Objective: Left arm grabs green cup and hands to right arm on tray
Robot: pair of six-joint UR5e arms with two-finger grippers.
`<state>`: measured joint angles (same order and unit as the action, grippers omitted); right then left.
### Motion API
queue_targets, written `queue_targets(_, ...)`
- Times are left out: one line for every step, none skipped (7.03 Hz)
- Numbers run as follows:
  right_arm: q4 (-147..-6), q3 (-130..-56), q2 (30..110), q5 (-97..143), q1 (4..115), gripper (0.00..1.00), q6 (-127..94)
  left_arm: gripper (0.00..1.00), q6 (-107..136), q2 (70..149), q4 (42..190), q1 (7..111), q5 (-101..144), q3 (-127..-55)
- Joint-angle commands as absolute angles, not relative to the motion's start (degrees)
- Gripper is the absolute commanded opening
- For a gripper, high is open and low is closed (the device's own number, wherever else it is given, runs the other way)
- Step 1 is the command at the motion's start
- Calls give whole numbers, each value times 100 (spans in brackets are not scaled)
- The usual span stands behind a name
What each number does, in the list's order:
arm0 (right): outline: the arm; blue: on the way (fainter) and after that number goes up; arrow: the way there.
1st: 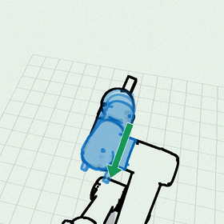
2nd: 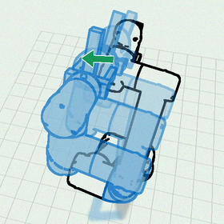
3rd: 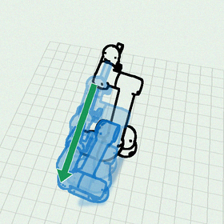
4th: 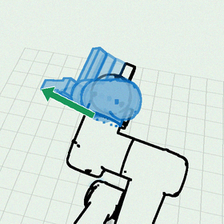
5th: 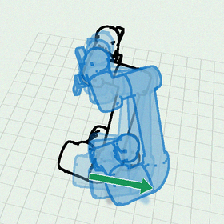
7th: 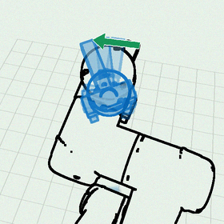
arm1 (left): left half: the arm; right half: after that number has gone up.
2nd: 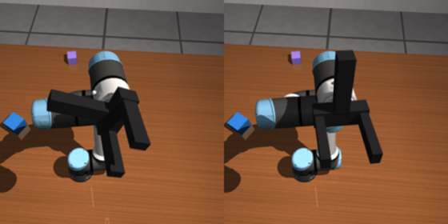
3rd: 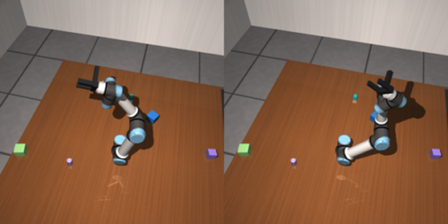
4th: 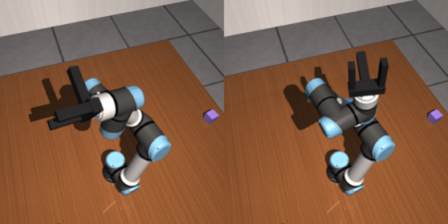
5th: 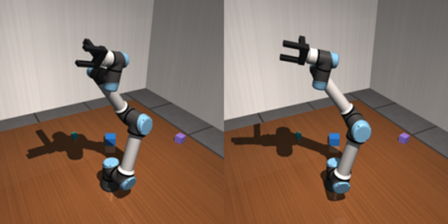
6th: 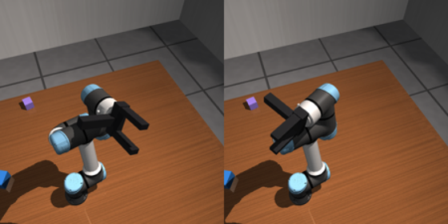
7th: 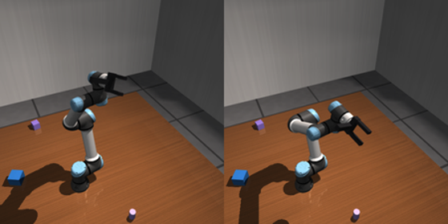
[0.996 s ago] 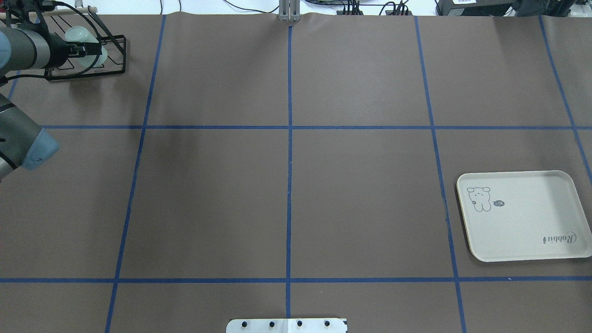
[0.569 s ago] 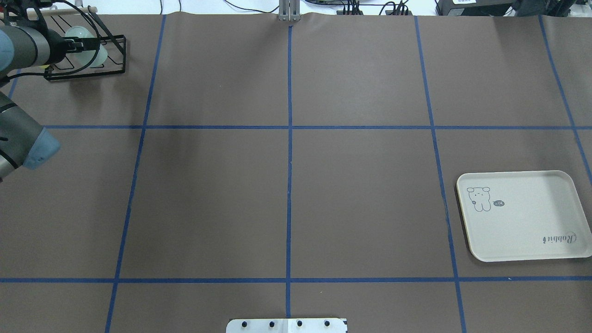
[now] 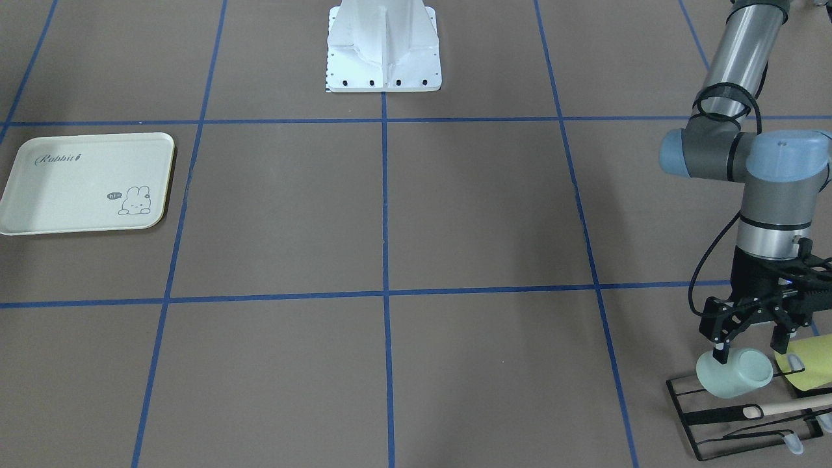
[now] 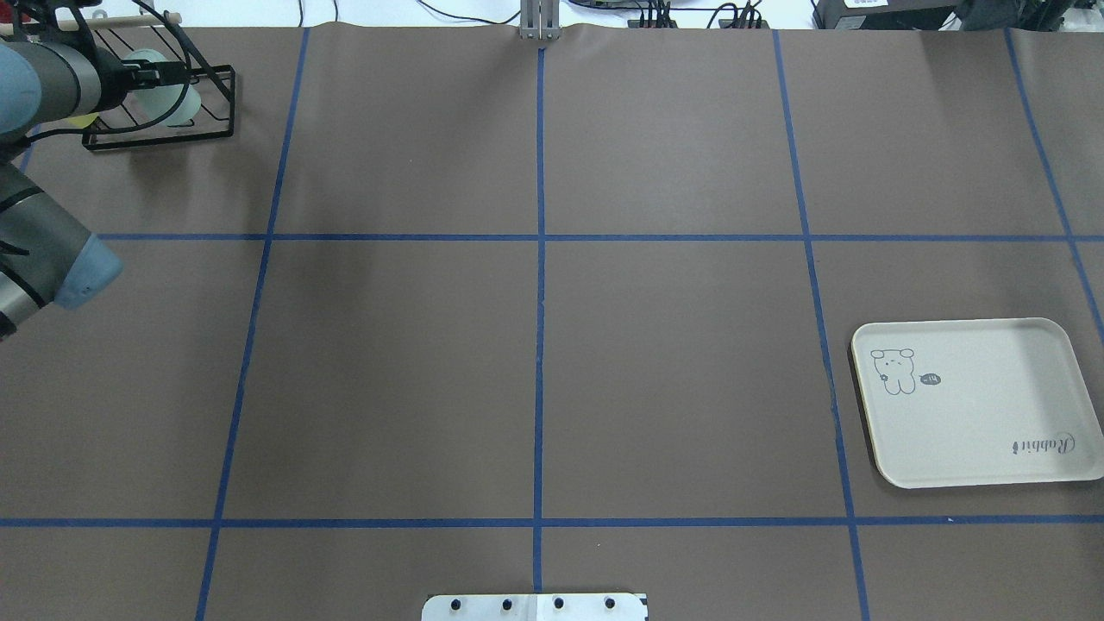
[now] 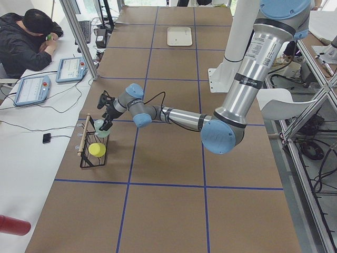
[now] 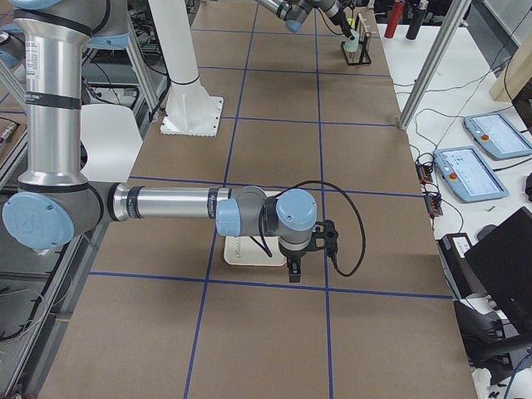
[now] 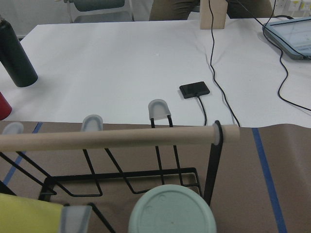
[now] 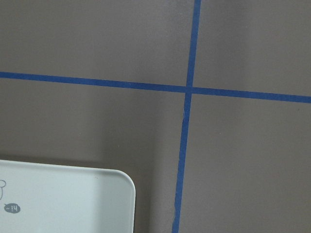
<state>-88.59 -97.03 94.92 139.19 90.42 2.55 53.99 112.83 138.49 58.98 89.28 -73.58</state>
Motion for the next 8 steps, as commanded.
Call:
queue_targets(-8859,-9703,9492,13913,9035,100,255,99,5396,11408,13852,5897,8912,-7164)
queue_targets(-8868,-9694,9492,13904,9044,100,255,99,5396,11417,13843,5897,8912,-7146)
queue_targets(-8868,-9694,9492,13904,9035,100,255,97,5396,11443,13843,5897,8912,-7119)
queue_targets(-8859,-9694,9492,13913,9044,100,255,94,5396,11452,13851,5897,8921,-7084)
queue_targets(-8859,-9694,9492,13913,9035,100,255,92,5405,11452,13852,5897,8921,-7084)
queue_targets(-8859,-9694,9501,13913,9044,100,255,91,5405,11452,13843,5897,8921,-7075)
queue_targets(-8859,-9694,9501,13913,9044,100,255,91,5405,11461,13843,5889,8921,-7075)
queue_targets(-8859,-9694,9501,13904,9044,100,255,91,5405,11470,13843,5889,8921,-7066)
